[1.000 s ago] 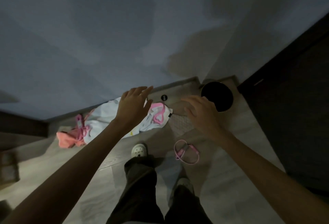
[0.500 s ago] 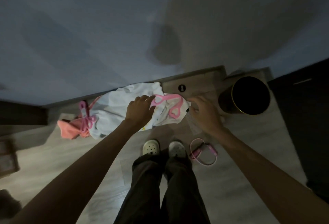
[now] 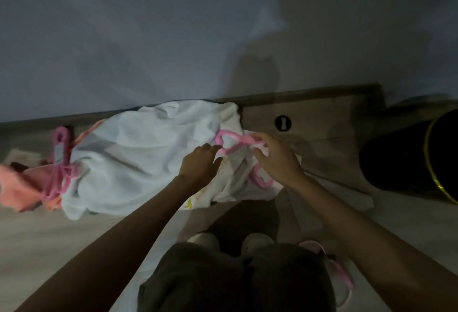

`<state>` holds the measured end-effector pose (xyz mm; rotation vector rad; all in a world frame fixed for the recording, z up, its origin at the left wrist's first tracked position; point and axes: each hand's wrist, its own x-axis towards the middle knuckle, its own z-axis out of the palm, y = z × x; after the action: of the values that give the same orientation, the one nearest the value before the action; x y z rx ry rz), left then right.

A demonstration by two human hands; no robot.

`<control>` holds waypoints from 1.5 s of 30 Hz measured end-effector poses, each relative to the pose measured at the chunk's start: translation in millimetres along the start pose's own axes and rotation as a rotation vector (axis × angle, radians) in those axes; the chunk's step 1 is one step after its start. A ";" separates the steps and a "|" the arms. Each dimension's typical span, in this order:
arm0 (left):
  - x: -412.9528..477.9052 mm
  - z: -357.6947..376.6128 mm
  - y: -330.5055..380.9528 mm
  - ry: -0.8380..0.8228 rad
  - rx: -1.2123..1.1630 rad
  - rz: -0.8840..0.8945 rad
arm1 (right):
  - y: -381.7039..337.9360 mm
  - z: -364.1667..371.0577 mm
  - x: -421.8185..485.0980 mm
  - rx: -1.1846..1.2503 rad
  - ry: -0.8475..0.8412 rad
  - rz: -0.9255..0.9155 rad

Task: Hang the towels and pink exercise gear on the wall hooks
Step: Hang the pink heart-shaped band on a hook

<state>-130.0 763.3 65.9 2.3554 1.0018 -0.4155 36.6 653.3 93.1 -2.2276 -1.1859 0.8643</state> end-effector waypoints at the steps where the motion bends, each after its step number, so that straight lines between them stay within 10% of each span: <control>1: 16.2 18.5 -8.5 0.005 -0.024 -0.012 | 14.3 16.6 14.3 0.007 -0.015 -0.013; 15: 126.6 152.6 -63.0 0.390 0.060 -0.125 | 125.9 154.8 148.1 -0.196 0.041 -0.142; 22: 104.3 105.6 -34.7 0.301 -0.423 -0.205 | 81.4 98.3 127.7 -0.020 -0.008 -0.085; 45: -191.0 -487.7 230.3 0.538 -0.810 0.392 | -344.0 -420.6 -106.3 0.398 0.293 -0.129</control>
<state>-56.8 809.2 631.5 1.8369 0.6940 0.6881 101.0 694.7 641.5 -1.8564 -0.9164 0.6307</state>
